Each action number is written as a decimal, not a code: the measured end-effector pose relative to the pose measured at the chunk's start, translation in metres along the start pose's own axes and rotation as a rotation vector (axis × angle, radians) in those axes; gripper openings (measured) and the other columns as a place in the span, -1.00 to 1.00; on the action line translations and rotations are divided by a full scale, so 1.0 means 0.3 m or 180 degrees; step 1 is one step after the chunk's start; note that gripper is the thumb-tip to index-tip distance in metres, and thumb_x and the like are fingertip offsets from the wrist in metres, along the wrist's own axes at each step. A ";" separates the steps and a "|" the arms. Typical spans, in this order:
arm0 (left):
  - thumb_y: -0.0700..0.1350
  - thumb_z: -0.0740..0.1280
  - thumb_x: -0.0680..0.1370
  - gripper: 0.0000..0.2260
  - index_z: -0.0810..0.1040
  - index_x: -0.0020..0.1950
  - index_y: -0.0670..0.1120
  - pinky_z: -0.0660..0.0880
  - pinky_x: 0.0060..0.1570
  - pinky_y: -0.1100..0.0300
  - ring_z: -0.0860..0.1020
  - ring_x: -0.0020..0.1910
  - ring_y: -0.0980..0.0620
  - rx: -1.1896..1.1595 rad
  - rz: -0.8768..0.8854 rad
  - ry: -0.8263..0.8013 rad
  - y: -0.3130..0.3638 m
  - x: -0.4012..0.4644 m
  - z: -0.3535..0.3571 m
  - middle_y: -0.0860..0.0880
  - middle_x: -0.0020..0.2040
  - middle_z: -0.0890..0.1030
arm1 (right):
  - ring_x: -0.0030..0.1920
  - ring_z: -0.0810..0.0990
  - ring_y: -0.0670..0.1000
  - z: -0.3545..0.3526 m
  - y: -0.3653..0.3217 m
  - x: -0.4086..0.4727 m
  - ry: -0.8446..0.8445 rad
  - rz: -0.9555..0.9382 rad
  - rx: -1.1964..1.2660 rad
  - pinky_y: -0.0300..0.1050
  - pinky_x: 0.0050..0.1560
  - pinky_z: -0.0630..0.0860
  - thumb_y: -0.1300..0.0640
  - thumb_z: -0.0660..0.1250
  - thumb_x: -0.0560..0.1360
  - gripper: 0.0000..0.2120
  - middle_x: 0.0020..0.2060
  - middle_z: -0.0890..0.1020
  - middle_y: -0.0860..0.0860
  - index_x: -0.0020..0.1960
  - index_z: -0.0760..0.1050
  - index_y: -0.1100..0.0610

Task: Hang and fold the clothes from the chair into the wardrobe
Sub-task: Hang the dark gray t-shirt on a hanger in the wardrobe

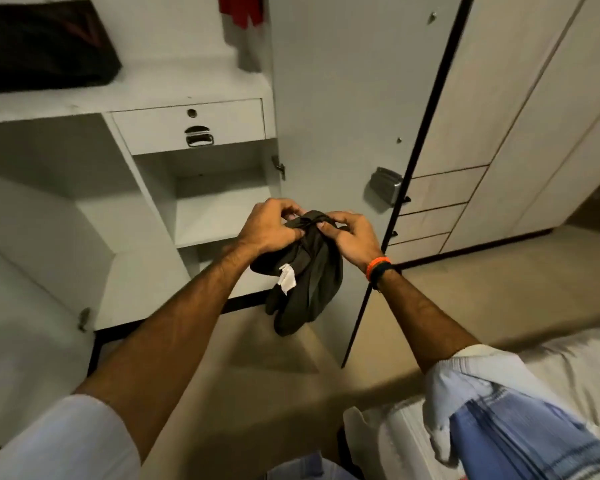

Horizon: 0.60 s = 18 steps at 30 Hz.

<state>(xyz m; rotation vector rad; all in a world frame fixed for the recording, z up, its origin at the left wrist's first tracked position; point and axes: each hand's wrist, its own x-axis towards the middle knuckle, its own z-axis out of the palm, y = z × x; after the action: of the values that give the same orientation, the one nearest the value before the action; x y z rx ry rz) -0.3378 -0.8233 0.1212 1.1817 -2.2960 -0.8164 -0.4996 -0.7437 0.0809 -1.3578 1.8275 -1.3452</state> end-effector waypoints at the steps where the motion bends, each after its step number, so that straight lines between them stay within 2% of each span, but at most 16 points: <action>1: -0.15 0.49 0.44 -0.77 0.66 0.09 0.00 0.47 0.06 0.26 0.56 0.00 0.13 -0.0001 -0.0078 0.0186 -0.001 -0.011 -0.008 0.07 -0.02 0.64 | 0.05 0.62 -0.05 0.005 -0.007 0.012 -0.0053 -0.0014 0.0036 -0.03 0.22 0.54 0.10 0.44 0.51 -0.77 -0.05 0.67 -0.09 0.14 0.66 0.14; 4: -0.14 0.45 0.49 -0.84 0.68 0.06 -0.03 0.47 0.11 0.22 0.58 0.04 0.09 -0.0130 -0.0223 0.0583 -0.003 -0.031 -0.033 0.05 0.02 0.67 | 0.00 0.65 -0.05 0.009 -0.028 0.038 -0.0333 -0.0107 0.0143 -0.09 0.16 0.57 0.07 0.51 0.45 -0.73 -0.04 0.71 -0.02 0.12 0.67 0.12; 7: -0.01 0.40 0.53 -0.87 0.70 0.02 0.02 0.52 0.15 0.11 0.61 0.02 0.05 0.0015 -0.0331 0.0550 -0.022 -0.058 -0.050 0.06 -0.02 0.70 | 0.01 0.67 -0.04 0.027 -0.029 0.035 -0.0544 -0.0239 0.0167 -0.07 0.16 0.58 0.06 0.49 0.47 -0.75 -0.05 0.72 0.00 0.11 0.67 0.13; 10: 0.06 0.32 0.59 -0.77 0.68 -0.16 0.02 0.54 -0.03 0.10 0.61 -0.15 0.02 0.0040 -0.0398 0.0583 -0.037 -0.091 -0.068 0.07 -0.22 0.67 | 0.04 0.67 -0.04 0.051 -0.032 0.014 -0.0693 -0.0321 0.0246 -0.07 0.19 0.57 0.06 0.46 0.50 -0.75 -0.01 0.72 0.01 0.13 0.67 0.15; 14: 0.04 0.28 0.62 -0.65 0.57 -0.33 -0.03 0.43 -0.19 0.13 0.49 -0.33 0.04 -0.0041 -0.0456 0.0546 -0.035 -0.113 -0.098 0.06 -0.38 0.56 | -0.13 0.65 0.06 0.075 -0.073 0.008 -0.0735 -0.0238 0.0637 -0.08 0.04 0.61 0.15 0.49 0.47 -0.77 -0.10 0.69 0.18 0.06 0.65 0.26; 16: 0.05 0.29 0.62 -0.62 0.51 -0.39 0.01 0.41 -0.19 0.15 0.49 -0.32 0.03 -0.0157 -0.0510 0.0658 -0.040 -0.126 -0.109 0.00 -0.37 0.56 | -0.16 0.61 0.01 0.091 -0.096 0.004 -0.0745 -0.0228 0.0779 -0.13 -0.05 0.60 0.17 0.47 0.49 -0.82 -0.15 0.66 0.18 0.01 0.62 0.27; 18: 0.08 0.32 0.59 -0.72 0.62 -0.27 0.03 0.50 -0.06 0.13 0.59 -0.16 0.01 -0.0191 -0.0529 0.0770 -0.058 -0.135 -0.118 0.00 -0.21 0.66 | -0.16 0.60 -0.01 0.114 -0.108 0.001 -0.0757 -0.0215 0.0822 -0.17 -0.13 0.59 0.16 0.44 0.51 -0.88 -0.17 0.64 0.12 -0.02 0.61 0.21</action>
<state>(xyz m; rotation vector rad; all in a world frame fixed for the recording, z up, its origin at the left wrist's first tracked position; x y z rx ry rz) -0.2843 -0.8083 0.1312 1.3772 -1.9864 -0.7491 -0.4579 -0.7587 0.0969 -1.3837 1.4120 -1.3364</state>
